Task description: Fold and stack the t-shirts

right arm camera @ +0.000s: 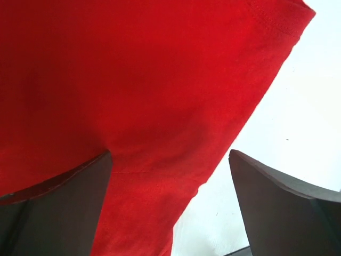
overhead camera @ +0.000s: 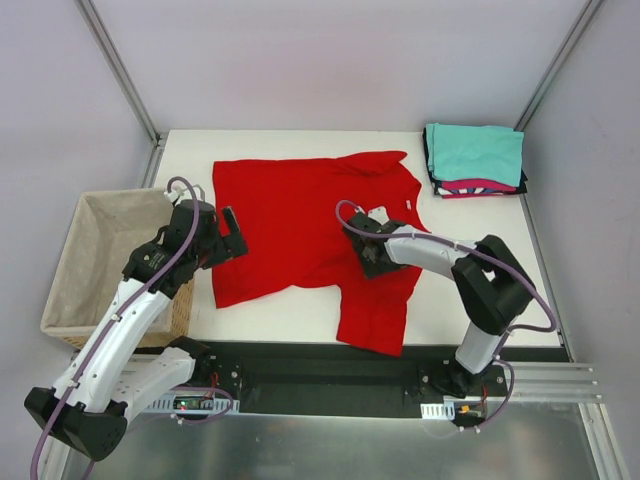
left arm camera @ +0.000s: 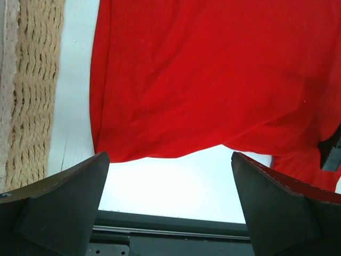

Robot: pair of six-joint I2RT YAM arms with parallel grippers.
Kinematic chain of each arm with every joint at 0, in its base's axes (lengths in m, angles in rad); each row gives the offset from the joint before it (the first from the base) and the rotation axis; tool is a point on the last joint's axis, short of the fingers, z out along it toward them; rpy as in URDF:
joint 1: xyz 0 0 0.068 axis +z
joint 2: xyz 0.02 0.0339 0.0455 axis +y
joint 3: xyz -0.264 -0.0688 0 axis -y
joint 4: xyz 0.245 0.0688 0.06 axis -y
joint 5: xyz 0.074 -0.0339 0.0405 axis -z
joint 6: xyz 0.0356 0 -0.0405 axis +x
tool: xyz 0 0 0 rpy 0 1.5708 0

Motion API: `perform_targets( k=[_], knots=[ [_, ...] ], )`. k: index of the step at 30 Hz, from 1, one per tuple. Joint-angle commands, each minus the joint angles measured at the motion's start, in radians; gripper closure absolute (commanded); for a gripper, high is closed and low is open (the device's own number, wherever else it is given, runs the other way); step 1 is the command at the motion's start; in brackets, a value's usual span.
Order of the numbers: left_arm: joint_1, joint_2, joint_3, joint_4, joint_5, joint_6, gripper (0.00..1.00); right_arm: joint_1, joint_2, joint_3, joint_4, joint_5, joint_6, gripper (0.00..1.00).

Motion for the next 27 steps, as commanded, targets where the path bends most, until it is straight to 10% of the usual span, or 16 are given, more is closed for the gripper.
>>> perform_targets(
  k=[1,27],
  knots=[
    [-0.006,-0.009,0.015,-0.032,-0.031,0.027,0.01,0.001,-0.039,-0.097,-0.038,-0.013,0.04,0.03],
    [-0.006,-0.001,0.076,-0.048,0.05,0.052,0.01,0.287,-0.287,-0.009,-0.566,0.083,0.376,0.03]
  ],
)
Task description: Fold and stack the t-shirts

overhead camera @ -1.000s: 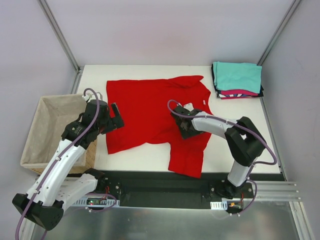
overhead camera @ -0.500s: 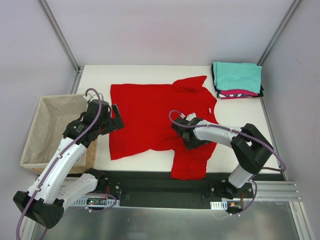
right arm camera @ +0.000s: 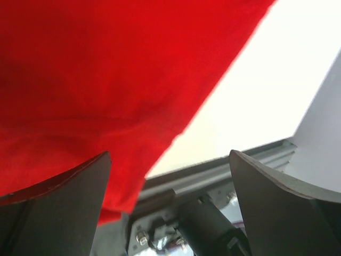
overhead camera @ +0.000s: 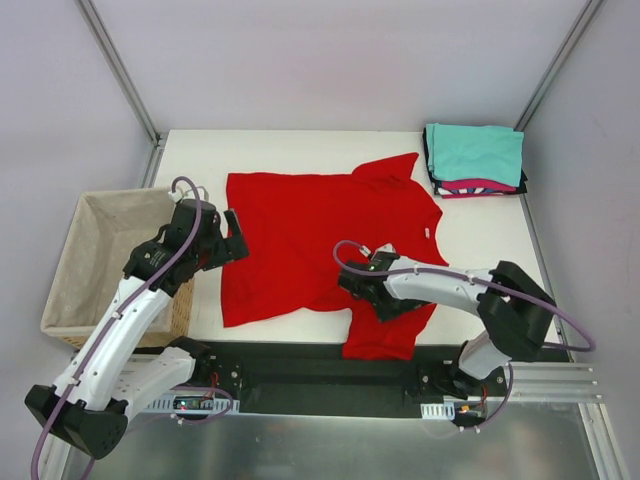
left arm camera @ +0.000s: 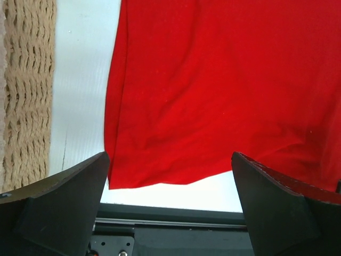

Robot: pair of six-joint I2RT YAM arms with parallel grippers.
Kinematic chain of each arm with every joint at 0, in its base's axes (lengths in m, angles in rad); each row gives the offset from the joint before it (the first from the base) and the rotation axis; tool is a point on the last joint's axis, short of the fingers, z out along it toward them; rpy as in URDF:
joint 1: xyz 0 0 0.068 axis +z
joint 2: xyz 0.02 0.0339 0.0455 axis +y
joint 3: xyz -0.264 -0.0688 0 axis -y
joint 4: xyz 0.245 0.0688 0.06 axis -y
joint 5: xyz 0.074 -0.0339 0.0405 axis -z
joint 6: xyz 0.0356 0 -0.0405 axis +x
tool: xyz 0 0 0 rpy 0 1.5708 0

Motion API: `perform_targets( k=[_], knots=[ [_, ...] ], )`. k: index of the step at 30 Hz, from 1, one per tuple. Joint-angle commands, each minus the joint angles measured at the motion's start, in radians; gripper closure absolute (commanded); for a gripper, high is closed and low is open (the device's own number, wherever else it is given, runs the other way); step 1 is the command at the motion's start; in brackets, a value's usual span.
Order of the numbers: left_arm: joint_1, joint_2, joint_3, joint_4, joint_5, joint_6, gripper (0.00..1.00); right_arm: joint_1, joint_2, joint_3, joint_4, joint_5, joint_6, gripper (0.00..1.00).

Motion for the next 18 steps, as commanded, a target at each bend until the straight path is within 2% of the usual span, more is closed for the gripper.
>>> perform_targets(
  k=[1,3,5,6,7,9,13,18],
  knots=[
    [-0.006,-0.004,0.095,-0.024,0.023,0.035,0.01,0.002,-0.134,0.191,-0.219,0.09,0.035,0.03],
    [-0.007,0.06,0.172,-0.021,0.009,0.075,0.01,-0.004,-0.178,0.337,-0.251,0.168,-0.013,0.03],
    [-0.006,0.136,0.233,-0.001,-0.016,0.116,0.01,-0.049,-0.174,0.404,-0.196,0.194,-0.092,0.03],
    [-0.006,0.226,0.253,0.001,-0.008,0.142,0.01,-0.075,-0.159,0.446,-0.168,0.191,-0.164,0.03],
    [-0.006,0.272,0.274,0.016,0.003,0.148,0.01,-0.133,-0.134,0.458,-0.106,0.188,-0.203,0.03],
    [-0.006,0.393,0.273,0.051,0.006,0.155,0.01,-0.19,-0.062,0.457,-0.029,0.159,-0.292,0.03],
    [-0.003,0.567,0.282,0.09,-0.039,0.15,0.01,-0.331,0.064,0.443,0.174,0.072,-0.364,0.03],
    [0.035,0.752,0.305,0.137,-0.022,0.139,0.01,-0.443,0.229,0.523,0.249,-0.059,-0.395,0.03]
  ],
)
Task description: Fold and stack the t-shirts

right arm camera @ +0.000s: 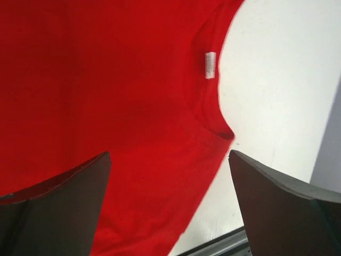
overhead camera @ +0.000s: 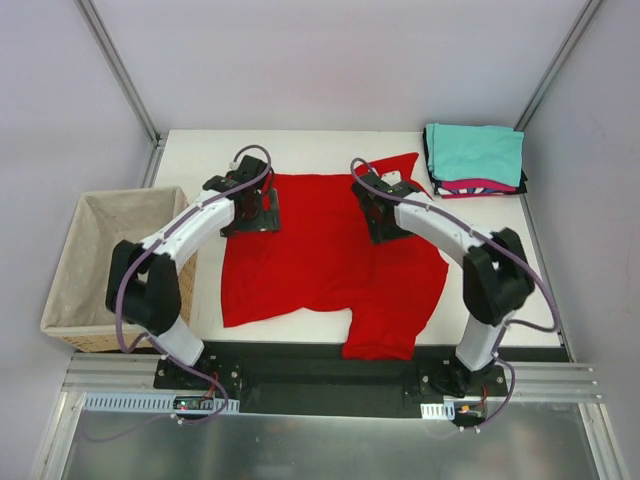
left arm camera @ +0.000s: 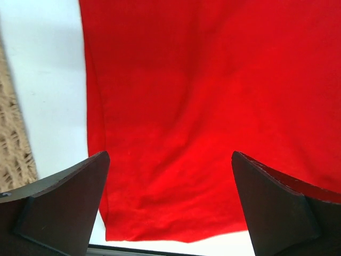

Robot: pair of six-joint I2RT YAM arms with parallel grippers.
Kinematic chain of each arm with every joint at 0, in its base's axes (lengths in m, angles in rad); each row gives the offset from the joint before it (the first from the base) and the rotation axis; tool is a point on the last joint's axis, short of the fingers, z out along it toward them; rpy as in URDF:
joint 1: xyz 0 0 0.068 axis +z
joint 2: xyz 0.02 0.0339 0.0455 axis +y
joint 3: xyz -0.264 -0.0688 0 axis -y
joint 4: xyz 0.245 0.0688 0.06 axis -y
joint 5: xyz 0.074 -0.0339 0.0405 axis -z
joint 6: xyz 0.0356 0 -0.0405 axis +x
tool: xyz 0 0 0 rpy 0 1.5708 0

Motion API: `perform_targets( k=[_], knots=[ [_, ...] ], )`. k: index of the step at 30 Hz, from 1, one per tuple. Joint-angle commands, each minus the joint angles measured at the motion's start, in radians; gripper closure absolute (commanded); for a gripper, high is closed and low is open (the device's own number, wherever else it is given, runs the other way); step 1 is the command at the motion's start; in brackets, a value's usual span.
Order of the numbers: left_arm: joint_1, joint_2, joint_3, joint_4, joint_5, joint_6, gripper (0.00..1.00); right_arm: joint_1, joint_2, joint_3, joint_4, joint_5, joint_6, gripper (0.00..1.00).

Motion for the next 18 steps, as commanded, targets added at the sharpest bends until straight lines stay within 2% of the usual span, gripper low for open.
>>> perform_targets(
  k=[1,5,8,12,18],
  knots=[
    [0.042,0.087,0.035,0.029,0.001,0.007,0.01,-0.081,0.122,0.099,0.094,-0.104,-0.084,0.03],
    [0.071,0.2,0.082,0.038,-0.014,-0.006,0.01,-0.144,0.244,0.199,0.088,-0.164,-0.101,0.03],
    [0.071,0.262,0.112,0.036,-0.03,0.002,0.01,-0.175,0.291,0.205,0.087,-0.196,-0.098,0.03],
    [0.071,0.316,0.099,0.036,-0.004,-0.013,0.01,-0.176,0.307,0.149,0.091,-0.219,-0.082,0.03],
    [0.069,0.346,0.034,0.03,0.012,-0.035,0.01,-0.176,0.247,0.04,0.084,-0.199,-0.049,0.03]
  ],
)
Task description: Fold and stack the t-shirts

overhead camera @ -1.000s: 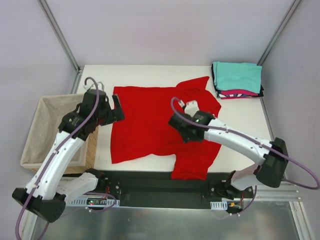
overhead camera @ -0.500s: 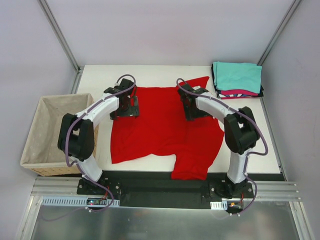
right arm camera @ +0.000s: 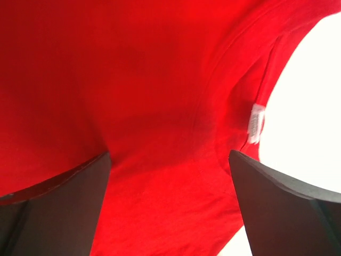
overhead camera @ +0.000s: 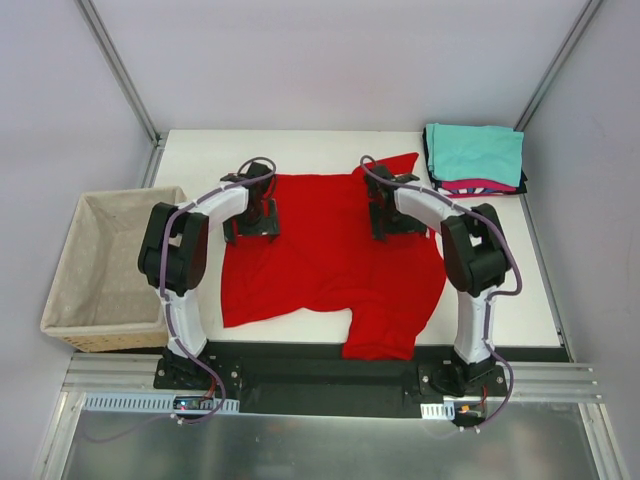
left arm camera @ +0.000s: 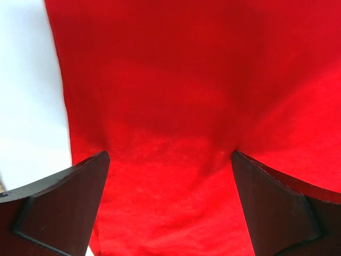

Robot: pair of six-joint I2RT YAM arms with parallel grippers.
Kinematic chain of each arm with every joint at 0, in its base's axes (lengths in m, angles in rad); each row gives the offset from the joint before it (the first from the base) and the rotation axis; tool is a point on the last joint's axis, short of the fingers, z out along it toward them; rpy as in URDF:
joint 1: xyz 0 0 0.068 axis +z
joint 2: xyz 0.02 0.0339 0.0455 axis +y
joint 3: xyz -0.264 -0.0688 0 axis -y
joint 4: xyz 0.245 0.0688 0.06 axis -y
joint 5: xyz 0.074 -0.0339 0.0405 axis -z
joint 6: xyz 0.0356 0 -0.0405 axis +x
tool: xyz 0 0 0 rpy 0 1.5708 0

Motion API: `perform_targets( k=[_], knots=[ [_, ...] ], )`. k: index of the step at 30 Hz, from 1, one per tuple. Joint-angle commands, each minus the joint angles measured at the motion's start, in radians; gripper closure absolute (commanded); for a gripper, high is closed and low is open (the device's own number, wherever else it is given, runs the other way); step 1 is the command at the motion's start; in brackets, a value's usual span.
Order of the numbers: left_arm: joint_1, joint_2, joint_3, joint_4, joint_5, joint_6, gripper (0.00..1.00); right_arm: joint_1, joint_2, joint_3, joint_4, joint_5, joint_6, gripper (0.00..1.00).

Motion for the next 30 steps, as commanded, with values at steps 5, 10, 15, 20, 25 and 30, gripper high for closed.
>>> perform_targets(
  k=[5,10,15,20,25,30],
  knots=[
    [-0.008,-0.015,-0.125,-0.038,0.011,-0.048,0.01,0.02,-0.153,-0.192,-0.026,0.025,0.046,0.03],
    [-0.054,-0.047,-0.223,-0.064,0.028,-0.077,0.01,0.098,-0.234,-0.292,-0.046,0.051,0.071,0.03],
    [-0.136,-0.156,-0.35,-0.066,0.047,-0.149,0.01,0.233,-0.31,-0.374,-0.113,0.103,0.138,0.03],
    [-0.224,-0.311,-0.448,-0.066,0.068,-0.233,0.01,0.332,-0.354,-0.413,-0.155,0.123,0.196,0.03],
    [-0.3,-0.483,-0.557,-0.078,0.077,-0.322,0.01,0.385,-0.414,-0.45,-0.202,0.162,0.252,0.03],
    [-0.305,-0.659,-0.478,-0.17,0.009,-0.33,0.01,0.39,-0.477,-0.384,-0.282,0.232,0.25,0.03]
  ],
)
